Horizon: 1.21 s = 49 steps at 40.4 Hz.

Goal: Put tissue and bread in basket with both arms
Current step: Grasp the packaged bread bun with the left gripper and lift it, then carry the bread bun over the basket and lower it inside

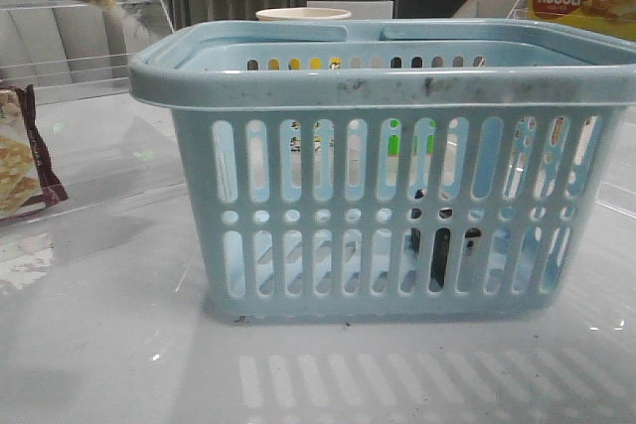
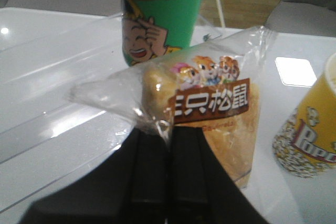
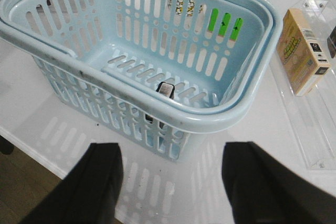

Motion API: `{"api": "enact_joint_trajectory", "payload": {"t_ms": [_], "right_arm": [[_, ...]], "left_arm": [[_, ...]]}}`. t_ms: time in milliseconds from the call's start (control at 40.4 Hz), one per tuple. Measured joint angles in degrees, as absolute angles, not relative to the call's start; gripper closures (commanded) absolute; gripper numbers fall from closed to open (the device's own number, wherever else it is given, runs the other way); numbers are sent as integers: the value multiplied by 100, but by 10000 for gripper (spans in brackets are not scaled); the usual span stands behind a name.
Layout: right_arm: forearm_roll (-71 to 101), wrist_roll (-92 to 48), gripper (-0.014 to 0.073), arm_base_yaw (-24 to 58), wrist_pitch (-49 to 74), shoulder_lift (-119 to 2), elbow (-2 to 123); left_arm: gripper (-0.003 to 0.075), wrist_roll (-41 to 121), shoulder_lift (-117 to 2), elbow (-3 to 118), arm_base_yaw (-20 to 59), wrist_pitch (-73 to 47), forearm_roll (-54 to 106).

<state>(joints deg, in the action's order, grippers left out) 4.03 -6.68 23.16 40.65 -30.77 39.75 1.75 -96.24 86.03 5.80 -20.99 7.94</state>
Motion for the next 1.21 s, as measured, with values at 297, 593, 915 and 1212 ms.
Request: {"api": "enact_joint_trajectory", "payload": {"t_ms": [297,593,915,1212], "right_arm": [[403,-668,74,2316,4065,-3077,3975],[403,-668,74,2316,4065,-3077,3975],[403,-668,74,2316,4065,-3077,3975],[403,-668,74,2316,4065,-3077,3975]], "left_arm": [[629,1165,-8335,8603,1702,-3229,622],[629,1271,-8158,8602,3158,-4143,612],[629,1271,-9084,8601,3788,-4158,612],[482,1271,-10100,8593,3806,-4036,612]]}}
